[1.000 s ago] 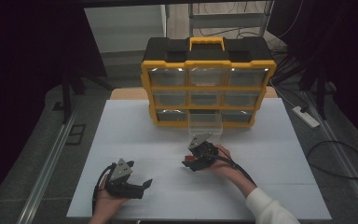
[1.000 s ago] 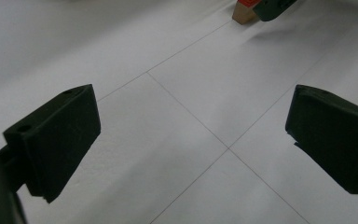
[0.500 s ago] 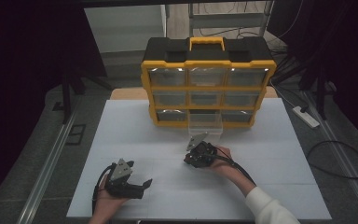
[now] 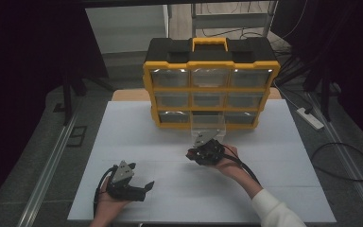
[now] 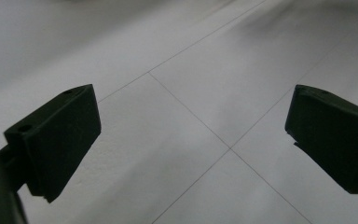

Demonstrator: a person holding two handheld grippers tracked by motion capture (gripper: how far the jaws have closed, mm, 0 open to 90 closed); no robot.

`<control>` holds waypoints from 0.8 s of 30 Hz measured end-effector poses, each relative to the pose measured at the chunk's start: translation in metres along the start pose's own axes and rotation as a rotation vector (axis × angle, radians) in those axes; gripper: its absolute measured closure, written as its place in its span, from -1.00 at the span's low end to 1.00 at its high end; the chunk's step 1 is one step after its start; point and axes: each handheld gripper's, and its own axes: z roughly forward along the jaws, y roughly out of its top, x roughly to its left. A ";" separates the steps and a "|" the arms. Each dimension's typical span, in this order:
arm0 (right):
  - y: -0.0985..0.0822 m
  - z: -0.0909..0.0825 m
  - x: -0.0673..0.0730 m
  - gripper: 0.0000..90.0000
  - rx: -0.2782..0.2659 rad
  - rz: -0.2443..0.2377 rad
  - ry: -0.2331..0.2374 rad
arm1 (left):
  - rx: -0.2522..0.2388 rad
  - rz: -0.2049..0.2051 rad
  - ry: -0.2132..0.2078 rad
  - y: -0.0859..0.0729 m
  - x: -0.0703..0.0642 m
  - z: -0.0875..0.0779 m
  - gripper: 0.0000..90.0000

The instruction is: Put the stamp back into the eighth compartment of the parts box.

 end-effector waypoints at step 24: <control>0.017 -0.041 -0.005 0.67 -0.157 0.035 -0.018 | 0.000 0.002 -0.001 0.000 0.000 0.000 -0.92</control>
